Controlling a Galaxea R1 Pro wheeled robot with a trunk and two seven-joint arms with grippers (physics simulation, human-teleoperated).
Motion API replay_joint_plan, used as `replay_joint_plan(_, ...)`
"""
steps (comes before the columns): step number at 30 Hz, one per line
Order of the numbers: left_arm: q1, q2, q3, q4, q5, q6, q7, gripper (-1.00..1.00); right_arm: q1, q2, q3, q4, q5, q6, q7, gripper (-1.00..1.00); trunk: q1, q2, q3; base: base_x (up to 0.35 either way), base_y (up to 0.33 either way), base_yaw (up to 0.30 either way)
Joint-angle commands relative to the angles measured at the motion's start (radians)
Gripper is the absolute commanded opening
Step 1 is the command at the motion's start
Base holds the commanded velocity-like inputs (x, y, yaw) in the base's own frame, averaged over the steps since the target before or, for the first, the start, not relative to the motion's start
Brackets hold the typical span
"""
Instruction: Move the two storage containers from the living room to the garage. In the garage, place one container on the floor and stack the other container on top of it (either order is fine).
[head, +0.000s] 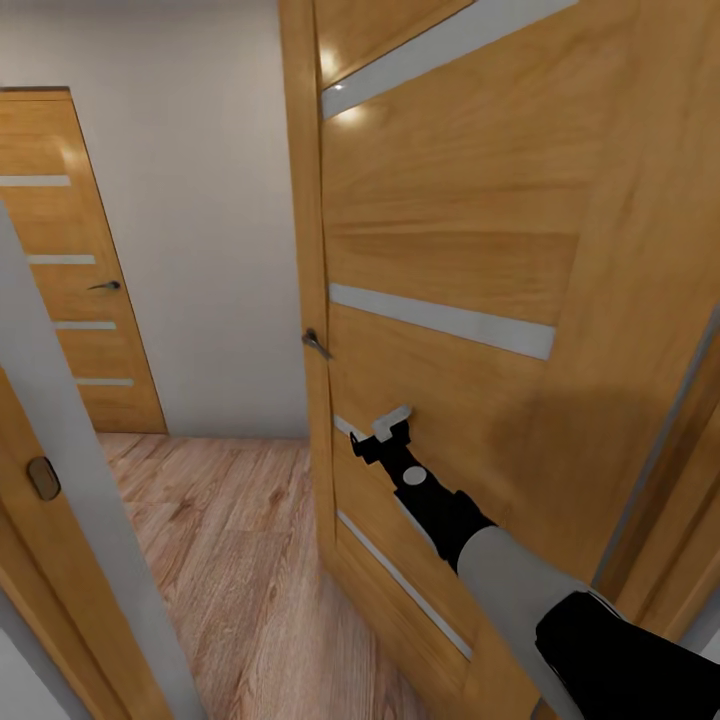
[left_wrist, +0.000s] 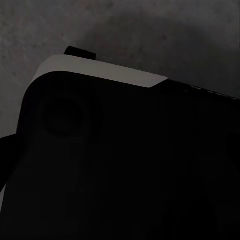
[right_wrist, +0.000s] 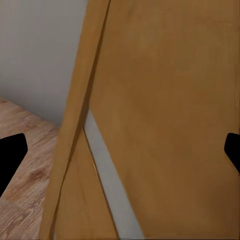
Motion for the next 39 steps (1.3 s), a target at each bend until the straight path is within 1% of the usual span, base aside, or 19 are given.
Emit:
replay_joint_plan(1,0.0,0.0,0.001,-0.001,0.005,-0.002,0.001,1.0,0.006,0.0,-0.003,0.004,0.0,-0.002,-0.074,1.0,0.0,0.0,-0.001,0.0,0.0,0.0)
replay_joint_plan(3,0.0,-0.001,0.001,-0.001,0.005,-0.002,0.001,1.0,0.024,0.0,0.004,0.004,0.001,-0.001,-0.118,1.0,0.0,0.0,-0.001,0.0,0.0,0.025)
replay_joint_plan(5,0.0,-0.001,0.001,-0.001,0.005,-0.002,0.001,1.0,0.033,0.0,0.02,0.002,0.002,-0.001,-0.139,1.0,0.0,0.0,-0.001,0.0,0.0,0.092)
replay_joint_plan(6,0.0,-0.001,0.001,-0.001,0.005,-0.002,0.001,1.0,0.038,0.0,0.042,-0.001,0.002,0.0,-0.153,1.0,0.0,0.0,-0.002,0.0,0.0,0.167)
replay_joint_plan(7,0.0,-0.001,0.001,-0.001,0.005,-0.002,0.001,1.0,0.04,0.0,0.053,-0.003,0.002,-0.001,-0.158,1.0,0.0,0.0,-0.002,0.0,0.0,0.192)
replay_joint_plan(8,0.0,0.0,0.001,-0.001,0.005,-0.002,0.001,1.0,0.043,0.0,0.073,-0.005,-0.001,-0.001,-0.166,1.0,0.0,0.0,-0.002,0.0,0.0,0.23)
replay_joint_plan(9,0.0,0.0,0.001,-0.001,0.005,-0.002,0.001,1.0,0.047,0.0,0.101,-0.012,-0.006,-0.001,-0.176,1.0,0.0,0.0,-0.003,0.0,0.0,0.257)
replay_joint_plan(13,0.0,0.0,0.001,-0.001,0.005,-0.002,0.001,1.0,0.048,0.0,0.118,-0.016,-0.007,-0.01,-0.177,1.0,0.0,0.0,-0.003,0.0,0.0,0.116)
replay_joint_plan(17,0.0,0.0,0.001,-0.001,0.005,-0.002,0.001,1.0,0.048,0.0,0.121,-0.032,0.0,-0.009,-0.176,1.0,0.0,0.0,-0.003,0.0,0.0,0.019)
replay_joint_plan(20,0.0,0.0,0.001,-0.001,0.005,-0.002,0.001,1.0,0.048,0.0,0.119,-0.043,-0.007,-0.012,-0.182,1.0,0.0,0.0,-0.003,0.0,0.0,0.003)
replay_joint_plan(28,0.0,0.002,0.002,-0.002,0.006,-0.002,0.001,1.0,0.048,0.0,0.117,-0.049,-0.008,-0.017,-0.184,1.0,0.0,0.0,-0.003,0.015,0.0,0.0)
replay_joint_plan(39,0.0,0.002,0.002,-0.002,0.011,-0.001,0.001,1.0,0.048,0.0,0.116,-0.043,-0.025,-0.015,-0.185,1.0,0.0,0.0,-0.003,0.226,0.0,0.0)
